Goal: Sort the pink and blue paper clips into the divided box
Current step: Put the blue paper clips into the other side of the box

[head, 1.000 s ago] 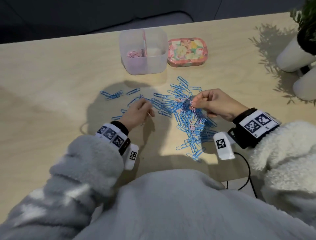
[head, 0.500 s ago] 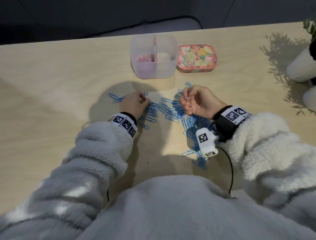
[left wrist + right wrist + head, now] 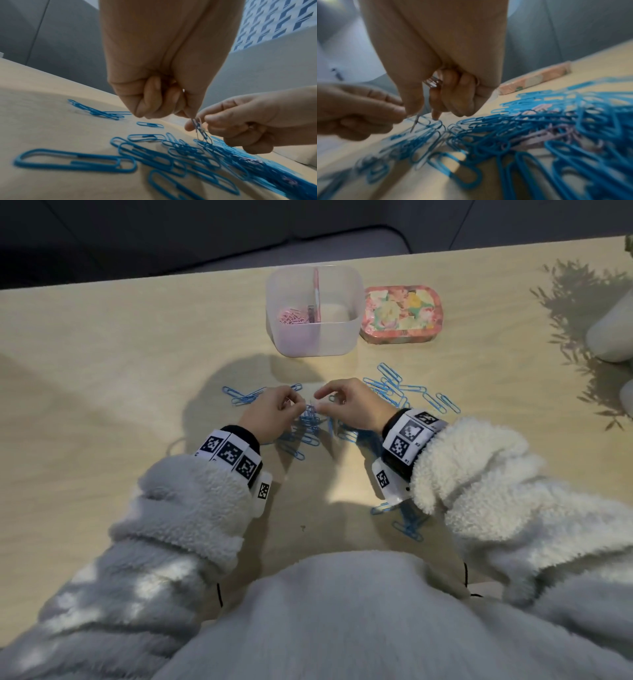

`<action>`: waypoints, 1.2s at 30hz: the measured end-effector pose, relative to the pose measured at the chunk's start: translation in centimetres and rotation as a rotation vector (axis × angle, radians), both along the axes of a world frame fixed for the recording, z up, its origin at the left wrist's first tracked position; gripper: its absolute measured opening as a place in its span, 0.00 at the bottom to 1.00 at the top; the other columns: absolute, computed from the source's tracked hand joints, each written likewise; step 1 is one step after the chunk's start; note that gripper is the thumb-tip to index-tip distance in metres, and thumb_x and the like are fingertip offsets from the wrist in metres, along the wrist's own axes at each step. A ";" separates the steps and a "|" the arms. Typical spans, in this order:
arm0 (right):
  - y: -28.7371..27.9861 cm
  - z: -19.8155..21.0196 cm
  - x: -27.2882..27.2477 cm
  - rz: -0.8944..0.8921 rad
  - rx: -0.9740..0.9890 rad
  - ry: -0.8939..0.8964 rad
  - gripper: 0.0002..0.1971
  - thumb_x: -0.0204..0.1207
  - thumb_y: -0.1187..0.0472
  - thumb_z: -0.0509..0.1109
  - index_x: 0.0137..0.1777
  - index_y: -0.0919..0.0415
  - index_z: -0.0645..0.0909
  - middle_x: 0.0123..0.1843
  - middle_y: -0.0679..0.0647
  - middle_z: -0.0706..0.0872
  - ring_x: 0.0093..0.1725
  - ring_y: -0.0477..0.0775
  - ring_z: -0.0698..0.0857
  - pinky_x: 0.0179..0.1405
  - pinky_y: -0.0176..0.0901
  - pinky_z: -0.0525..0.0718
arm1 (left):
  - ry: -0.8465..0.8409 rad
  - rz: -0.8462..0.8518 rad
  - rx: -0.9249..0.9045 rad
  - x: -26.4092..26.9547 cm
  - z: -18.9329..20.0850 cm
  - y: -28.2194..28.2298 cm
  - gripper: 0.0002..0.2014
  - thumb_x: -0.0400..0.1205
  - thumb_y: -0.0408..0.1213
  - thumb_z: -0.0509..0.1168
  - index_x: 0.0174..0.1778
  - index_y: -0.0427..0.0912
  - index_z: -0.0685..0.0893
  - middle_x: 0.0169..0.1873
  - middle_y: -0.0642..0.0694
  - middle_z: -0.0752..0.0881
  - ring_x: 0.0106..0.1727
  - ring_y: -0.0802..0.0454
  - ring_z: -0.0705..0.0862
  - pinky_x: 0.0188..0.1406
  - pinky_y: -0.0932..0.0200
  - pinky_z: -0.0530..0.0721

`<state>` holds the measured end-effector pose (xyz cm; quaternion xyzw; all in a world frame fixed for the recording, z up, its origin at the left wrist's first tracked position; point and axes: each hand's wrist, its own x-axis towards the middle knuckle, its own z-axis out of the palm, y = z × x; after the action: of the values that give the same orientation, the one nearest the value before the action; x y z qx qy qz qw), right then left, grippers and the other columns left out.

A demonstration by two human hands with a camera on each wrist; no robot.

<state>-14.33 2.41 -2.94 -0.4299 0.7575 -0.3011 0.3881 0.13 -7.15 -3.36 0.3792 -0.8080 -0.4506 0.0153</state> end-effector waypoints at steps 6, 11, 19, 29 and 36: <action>0.3 -0.1 0.2 0.095 -0.039 0.115 0.04 0.73 0.60 0.71 0.40 0.59 0.85 0.22 0.45 0.70 0.23 0.42 0.70 0.29 0.38 0.66 | 0.094 0.010 0.052 -0.4 0.6 0.5 0.09 0.80 0.45 0.63 0.45 0.42 0.80 0.21 0.53 0.68 0.23 0.55 0.66 0.28 0.58 0.63; 1.3 1.2 -0.1 0.112 -0.050 0.207 0.08 0.73 0.56 0.72 0.37 0.60 0.85 0.21 0.44 0.69 0.22 0.44 0.68 0.25 0.36 0.62 | 0.136 -0.087 0.086 -1.0 1.1 1.0 0.14 0.75 0.52 0.64 0.37 0.46 0.86 0.18 0.54 0.66 0.22 0.59 0.64 0.27 0.60 0.61; 2.4 0.9 -2.4 -0.019 -0.023 0.084 0.14 0.74 0.59 0.72 0.27 0.58 0.80 0.24 0.50 0.75 0.22 0.41 0.69 0.30 0.39 0.68 | 0.180 0.223 0.010 -1.0 0.8 1.3 0.13 0.81 0.32 0.56 0.30 0.39 0.74 0.19 0.50 0.65 0.23 0.55 0.64 0.29 0.57 0.61; 7.2 0.5 -5.6 -0.216 0.021 0.235 0.07 0.77 0.61 0.63 0.43 0.59 0.83 0.39 0.56 0.88 0.37 0.53 0.83 0.44 0.47 0.81 | 0.034 0.059 0.390 -3.7 0.3 4.4 0.17 0.86 0.30 0.49 0.35 0.41 0.78 0.19 0.48 0.75 0.13 0.64 0.71 0.12 0.73 0.66; 8.9 -0.2 -2.4 -0.048 0.163 0.485 0.04 0.72 0.56 0.69 0.43 0.52 0.85 0.37 0.50 0.84 0.48 0.59 0.84 0.43 0.43 0.75 | -0.122 -0.279 -0.201 -5.3 -0.2 6.6 0.06 0.80 0.36 0.63 0.48 0.39 0.81 0.44 0.40 0.86 0.49 0.43 0.82 0.45 0.56 0.73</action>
<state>-16.74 11.32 -3.15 -0.4388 0.8602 -0.1361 0.2212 -5.17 -0.57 -3.55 0.2868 -0.8931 -0.3417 -0.0585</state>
